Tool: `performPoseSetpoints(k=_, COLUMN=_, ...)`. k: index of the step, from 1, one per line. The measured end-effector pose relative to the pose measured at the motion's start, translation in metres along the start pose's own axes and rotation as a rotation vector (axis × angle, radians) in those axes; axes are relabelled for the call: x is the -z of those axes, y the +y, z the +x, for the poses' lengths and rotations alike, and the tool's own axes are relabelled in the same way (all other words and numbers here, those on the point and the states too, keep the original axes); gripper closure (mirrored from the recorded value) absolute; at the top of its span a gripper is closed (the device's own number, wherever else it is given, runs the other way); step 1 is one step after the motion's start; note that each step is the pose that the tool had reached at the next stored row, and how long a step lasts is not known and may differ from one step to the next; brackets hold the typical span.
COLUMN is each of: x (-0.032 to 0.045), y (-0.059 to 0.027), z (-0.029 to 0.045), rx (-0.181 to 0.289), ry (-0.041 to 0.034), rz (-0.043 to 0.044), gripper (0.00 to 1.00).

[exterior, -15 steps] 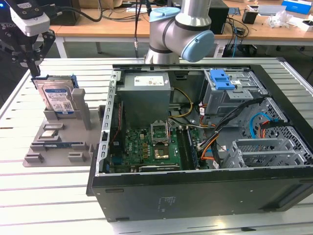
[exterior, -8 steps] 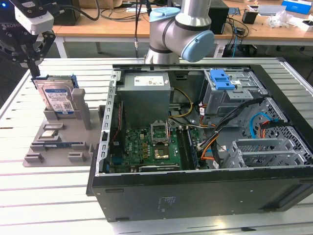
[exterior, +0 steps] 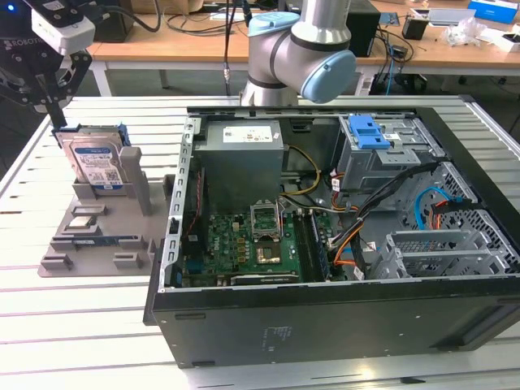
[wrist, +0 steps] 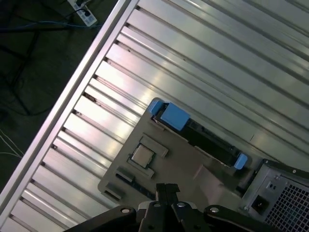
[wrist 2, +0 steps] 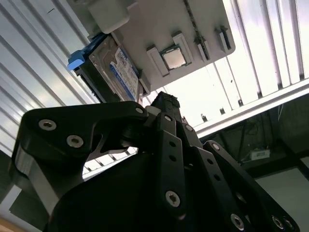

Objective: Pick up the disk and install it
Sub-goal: 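Pick up the disk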

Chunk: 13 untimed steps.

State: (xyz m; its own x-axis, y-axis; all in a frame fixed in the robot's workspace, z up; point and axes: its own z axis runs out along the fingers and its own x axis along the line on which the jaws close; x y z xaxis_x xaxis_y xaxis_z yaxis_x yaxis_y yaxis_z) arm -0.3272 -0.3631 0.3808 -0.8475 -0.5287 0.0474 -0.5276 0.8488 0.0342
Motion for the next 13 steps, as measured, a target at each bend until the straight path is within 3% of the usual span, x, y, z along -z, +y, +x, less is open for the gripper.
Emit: performPoseSetpoints(k=13, x=0.0000, y=0.0000, z=0.0000, rx=0.120, ry=0.0042, rz=0.0057, gripper=0.89)
